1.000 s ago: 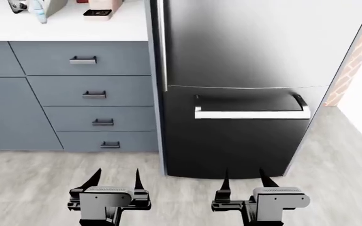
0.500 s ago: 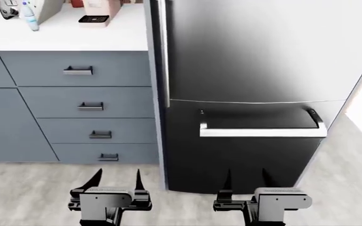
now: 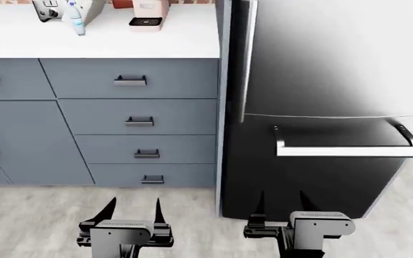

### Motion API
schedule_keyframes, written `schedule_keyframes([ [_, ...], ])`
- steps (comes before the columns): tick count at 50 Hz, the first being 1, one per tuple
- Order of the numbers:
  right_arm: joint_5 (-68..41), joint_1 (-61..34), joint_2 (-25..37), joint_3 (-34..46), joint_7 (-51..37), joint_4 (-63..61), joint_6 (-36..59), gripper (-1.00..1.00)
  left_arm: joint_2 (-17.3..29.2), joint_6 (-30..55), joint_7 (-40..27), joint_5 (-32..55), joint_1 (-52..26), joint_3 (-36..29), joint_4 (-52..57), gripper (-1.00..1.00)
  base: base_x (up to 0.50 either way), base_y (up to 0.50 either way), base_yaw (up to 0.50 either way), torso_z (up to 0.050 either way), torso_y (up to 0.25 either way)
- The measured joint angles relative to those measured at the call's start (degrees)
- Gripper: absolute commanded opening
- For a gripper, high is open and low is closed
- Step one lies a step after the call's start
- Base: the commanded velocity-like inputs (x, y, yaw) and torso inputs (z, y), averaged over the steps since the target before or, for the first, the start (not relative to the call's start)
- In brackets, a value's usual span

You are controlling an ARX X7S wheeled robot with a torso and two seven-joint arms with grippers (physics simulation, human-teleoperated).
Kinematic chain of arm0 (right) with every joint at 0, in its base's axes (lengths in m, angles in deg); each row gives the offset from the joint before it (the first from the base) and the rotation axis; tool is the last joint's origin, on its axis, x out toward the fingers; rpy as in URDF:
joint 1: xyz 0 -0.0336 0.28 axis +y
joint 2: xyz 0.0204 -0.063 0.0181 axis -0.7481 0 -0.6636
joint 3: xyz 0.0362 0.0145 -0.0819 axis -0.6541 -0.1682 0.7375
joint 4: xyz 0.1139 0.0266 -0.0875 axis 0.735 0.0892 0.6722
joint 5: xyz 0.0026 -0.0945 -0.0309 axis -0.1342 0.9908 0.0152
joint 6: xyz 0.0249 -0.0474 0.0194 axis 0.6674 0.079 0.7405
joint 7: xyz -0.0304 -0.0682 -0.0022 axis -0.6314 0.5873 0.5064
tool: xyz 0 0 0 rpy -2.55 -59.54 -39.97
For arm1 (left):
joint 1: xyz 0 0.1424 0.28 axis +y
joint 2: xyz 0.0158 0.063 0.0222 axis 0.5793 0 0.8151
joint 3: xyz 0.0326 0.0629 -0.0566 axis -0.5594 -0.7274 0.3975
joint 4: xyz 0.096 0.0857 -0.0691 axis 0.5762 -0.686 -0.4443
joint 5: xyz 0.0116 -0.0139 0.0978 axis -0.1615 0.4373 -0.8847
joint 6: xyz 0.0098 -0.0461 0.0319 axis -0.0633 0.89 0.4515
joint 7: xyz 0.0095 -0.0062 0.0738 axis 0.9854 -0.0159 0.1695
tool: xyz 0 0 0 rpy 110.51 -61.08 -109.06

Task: Open the fridge door

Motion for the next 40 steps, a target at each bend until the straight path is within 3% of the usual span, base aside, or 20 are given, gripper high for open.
schedule_keyframes([
  [15, -0.94, 0.25, 0.69, 0.56, -0.99, -0.13, -0.08, 1.0, 0.56, 0.21, -0.61, 0.73, -1.83, -0.83, -1.52, 1.0, 0.01, 0.31, 0.0, 0.0, 0.0],
  [25, -2.61, 0.9, 0.83, 0.16, -1.55, -0.22, -1.14, 1.0, 1.03, 0.31, -1.08, 1.13, -2.19, -1.29, -1.64, 1.0, 0.02, 0.02, 0.0, 0.0, 0.0],
  [40, -3.9, 0.75, 1.25, 0.38, -2.33, 0.13, -1.58, 1.0, 1.61, 0.28, -1.7, 1.71, -2.19, -1.97, -1.53, 1.0, 0.42, -0.01, 0.0, 0.0, 0.0],
])
